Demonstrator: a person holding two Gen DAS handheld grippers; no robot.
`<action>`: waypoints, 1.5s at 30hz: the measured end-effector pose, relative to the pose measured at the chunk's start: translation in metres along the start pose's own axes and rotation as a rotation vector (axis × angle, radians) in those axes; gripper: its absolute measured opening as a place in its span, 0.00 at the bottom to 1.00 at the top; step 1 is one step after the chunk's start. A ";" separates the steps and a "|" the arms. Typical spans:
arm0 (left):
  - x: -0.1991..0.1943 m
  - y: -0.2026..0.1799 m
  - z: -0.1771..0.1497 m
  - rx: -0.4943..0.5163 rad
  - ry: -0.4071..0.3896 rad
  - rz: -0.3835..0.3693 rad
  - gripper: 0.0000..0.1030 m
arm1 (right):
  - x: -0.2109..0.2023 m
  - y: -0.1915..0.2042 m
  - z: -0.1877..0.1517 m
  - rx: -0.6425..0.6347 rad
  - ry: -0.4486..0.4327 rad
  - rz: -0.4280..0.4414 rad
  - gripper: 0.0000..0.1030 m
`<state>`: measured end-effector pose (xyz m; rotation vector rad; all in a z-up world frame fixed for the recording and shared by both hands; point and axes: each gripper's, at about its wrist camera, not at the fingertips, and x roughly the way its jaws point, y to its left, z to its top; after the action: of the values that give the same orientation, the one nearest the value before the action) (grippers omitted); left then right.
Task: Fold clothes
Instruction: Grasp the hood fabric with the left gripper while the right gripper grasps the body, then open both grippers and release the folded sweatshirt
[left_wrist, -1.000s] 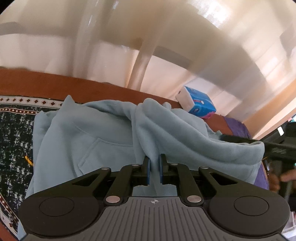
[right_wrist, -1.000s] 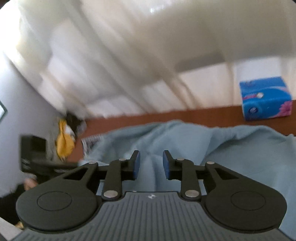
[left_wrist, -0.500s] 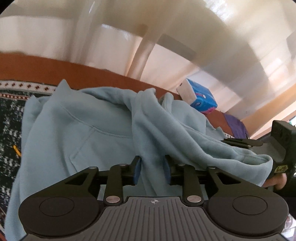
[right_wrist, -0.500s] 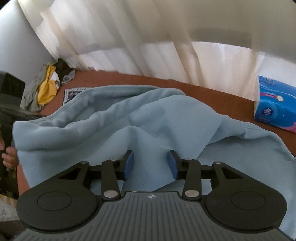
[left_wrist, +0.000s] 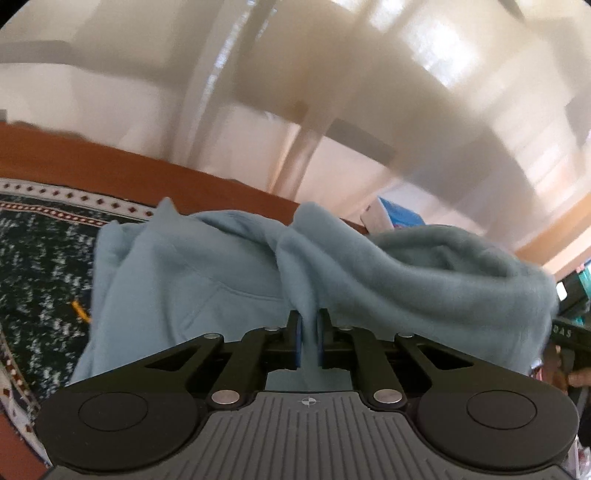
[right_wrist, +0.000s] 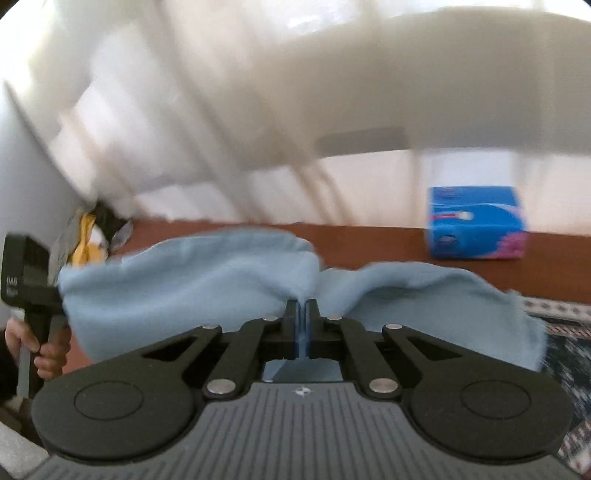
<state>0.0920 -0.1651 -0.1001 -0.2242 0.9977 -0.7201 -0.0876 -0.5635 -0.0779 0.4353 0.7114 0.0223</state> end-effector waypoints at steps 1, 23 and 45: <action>0.000 0.003 -0.002 -0.007 0.005 0.005 0.03 | -0.006 -0.006 -0.003 0.029 -0.006 -0.012 0.03; -0.034 -0.008 -0.006 0.207 -0.026 0.090 0.55 | -0.021 -0.023 -0.033 0.110 -0.081 -0.028 0.59; -0.024 -0.037 0.000 0.286 0.187 -0.106 0.68 | 0.074 0.115 0.028 -0.702 0.396 0.438 0.24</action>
<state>0.0673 -0.1769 -0.0659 0.0407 1.0513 -0.9841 0.0014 -0.4575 -0.0599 -0.1051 0.9274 0.7672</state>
